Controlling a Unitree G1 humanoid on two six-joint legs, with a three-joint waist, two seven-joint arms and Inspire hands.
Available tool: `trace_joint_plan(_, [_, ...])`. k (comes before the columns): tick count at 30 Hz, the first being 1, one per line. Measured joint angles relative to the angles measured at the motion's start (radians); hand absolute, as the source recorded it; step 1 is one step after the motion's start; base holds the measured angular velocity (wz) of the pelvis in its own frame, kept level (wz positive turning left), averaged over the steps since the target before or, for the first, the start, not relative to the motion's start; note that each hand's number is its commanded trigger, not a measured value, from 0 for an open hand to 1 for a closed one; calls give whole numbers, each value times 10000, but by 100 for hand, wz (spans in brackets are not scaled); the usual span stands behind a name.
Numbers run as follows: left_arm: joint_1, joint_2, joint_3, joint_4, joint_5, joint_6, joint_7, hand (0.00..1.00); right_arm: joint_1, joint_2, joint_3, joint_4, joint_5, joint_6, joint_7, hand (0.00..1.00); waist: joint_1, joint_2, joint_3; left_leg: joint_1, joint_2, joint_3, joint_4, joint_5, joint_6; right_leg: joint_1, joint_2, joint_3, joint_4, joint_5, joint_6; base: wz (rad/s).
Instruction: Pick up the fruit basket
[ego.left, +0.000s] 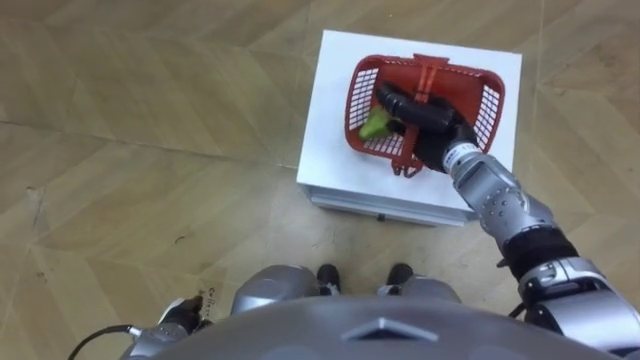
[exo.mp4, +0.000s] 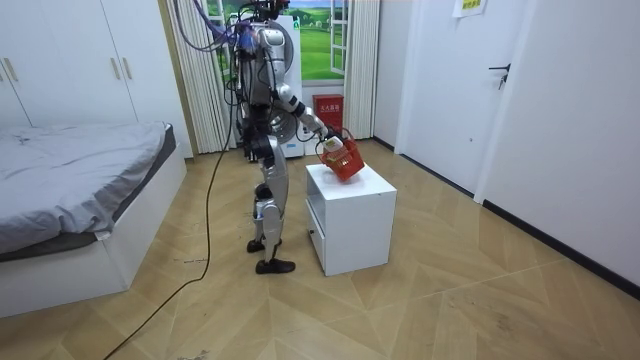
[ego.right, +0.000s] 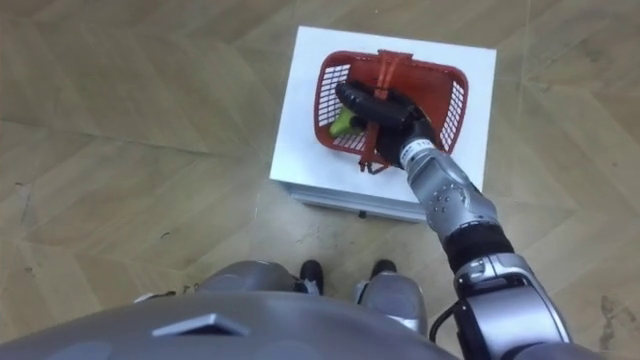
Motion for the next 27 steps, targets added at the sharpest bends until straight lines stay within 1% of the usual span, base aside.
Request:
trace_joint_plan(5, [7,-5,13,-5,8,6,8,0,28,9,-4,74,0,-7,103,0,-64,6,-6,179,6,5,-34,0,0,152,3,-12,6,9,-11,0])
trace_joint_plan(6, [48,-17,56,-44,8,6,25,0,55,10,-7,70,19,-7,134,0,-69,-1,-19,225,7,5,-40,0,0,203,2,-20,7,10,-11,0])
trace_joint_plan(7, [109,-18,59,-106,8,6,52,0,71,15,-11,67,167,-17,170,0,-72,-22,-57,227,7,4,-41,0,-1,207,2,-24,8,14,-15,0])
trace_joint_plan(10, [282,-23,59,-286,2,10,61,0,110,39,-11,-50,333,-17,219,0,-159,-57,-83,262,12,2,-34,0,-1,252,7,-30,8,25,-20,0])
trace_joint_plan(14, [413,-39,59,-368,-2,13,65,0,135,53,-11,-62,355,-17,296,0,-223,-57,-82,391,12,2,-71,-1,-2,375,12,-32,-6,25,-19,0])
trace_joint_plan(18, [416,-52,57,-442,-6,12,102,0,160,97,-10,-63,383,-194,312,0,-229,-73,-74,390,13,-1,-83,0,-2,384,15,-50,-19,25,-19,0])
trace_joint_plan(19, [416,-52,58,-440,-5,12,176,0,177,125,-2,-63,447,-208,315,0,-222,-103,-58,389,15,-3,-109,5,-10,384,21,-50,-44,27,-20,0])
trace_joint_plan(20, [415,-52,64,-440,-4,12,200,0,205,130,6,-66,554,-211,317,0,-221,-124,-58,388,17,-3,-137,10,-19,384,29,-50,-77,35,-20,0])
trace_joint_plan(21, [416,-53,78,-439,2,12,203,0,313,132,7,-134,689,-222,317,0,-217,-173,-89,382,28,-2,-174,17,-29,390,45,-72,-152,68,-27,0])
trace_joint_plan(27, [477,-123,129,-438,26,16,166,0,529,156,-12,-358,669,-266,262,0,-252,-306,-37,422,36,-92,-232,11,-40,539,98,-134,-375,104,-6,3])
